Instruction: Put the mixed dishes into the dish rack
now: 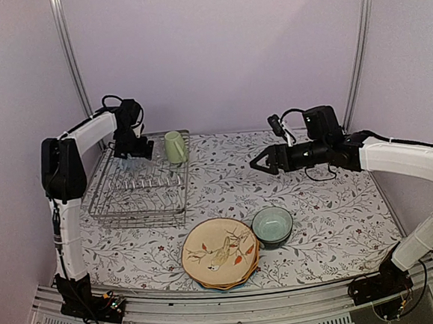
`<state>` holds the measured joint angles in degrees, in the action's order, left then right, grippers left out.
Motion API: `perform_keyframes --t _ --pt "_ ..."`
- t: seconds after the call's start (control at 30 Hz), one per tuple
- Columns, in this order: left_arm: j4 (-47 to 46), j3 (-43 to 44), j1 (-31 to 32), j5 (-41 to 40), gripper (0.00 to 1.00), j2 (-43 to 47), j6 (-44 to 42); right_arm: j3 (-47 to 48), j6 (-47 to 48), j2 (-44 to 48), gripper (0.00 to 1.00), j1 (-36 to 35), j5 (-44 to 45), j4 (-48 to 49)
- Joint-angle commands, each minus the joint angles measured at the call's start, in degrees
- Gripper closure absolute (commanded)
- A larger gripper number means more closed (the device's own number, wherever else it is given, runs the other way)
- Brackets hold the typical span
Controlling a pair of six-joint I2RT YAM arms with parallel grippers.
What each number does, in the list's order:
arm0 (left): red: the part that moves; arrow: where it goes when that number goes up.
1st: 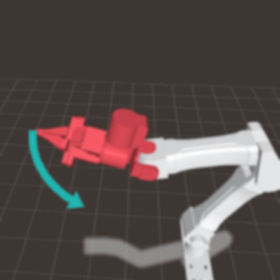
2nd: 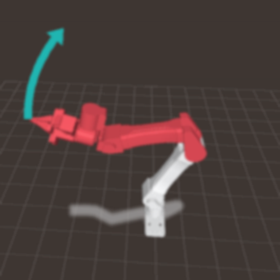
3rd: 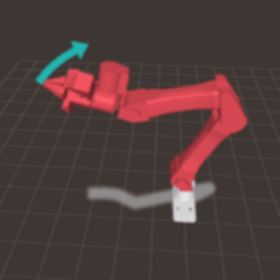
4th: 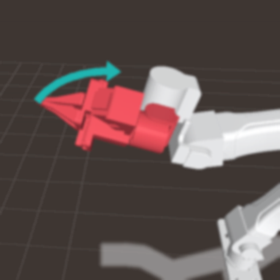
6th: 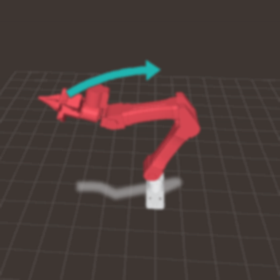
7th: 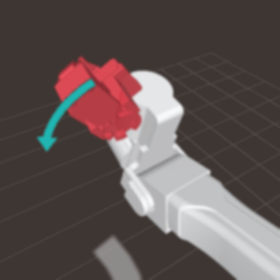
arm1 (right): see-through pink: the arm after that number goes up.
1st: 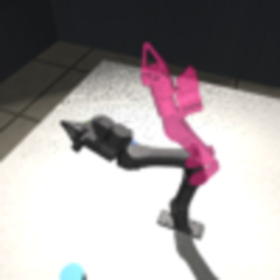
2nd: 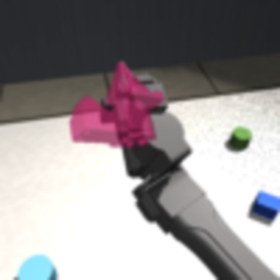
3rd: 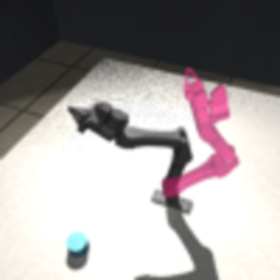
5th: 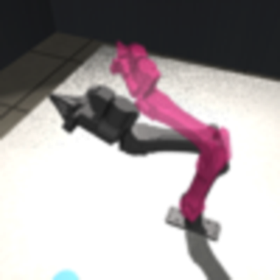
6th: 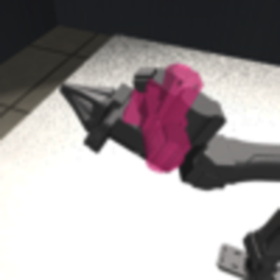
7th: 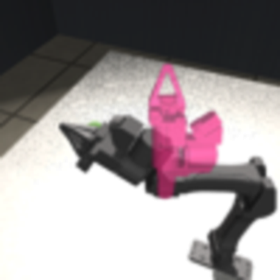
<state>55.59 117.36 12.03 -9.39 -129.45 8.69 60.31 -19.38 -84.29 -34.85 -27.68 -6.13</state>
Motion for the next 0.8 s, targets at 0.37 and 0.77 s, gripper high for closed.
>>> perform_keyframes --t 0.37,0.77 --pt "-11.4 -16.7 3.1 4.4 0.0 26.0 0.9 -0.6 4.6 2.3 0.11 -3.3 10.3 -11.1" --pt "-33.3 -52.5 16.1 13.8 0.03 56.4 9.0 5.4 12.9 -4.5 0.25 -13.9 10.4 -21.9"
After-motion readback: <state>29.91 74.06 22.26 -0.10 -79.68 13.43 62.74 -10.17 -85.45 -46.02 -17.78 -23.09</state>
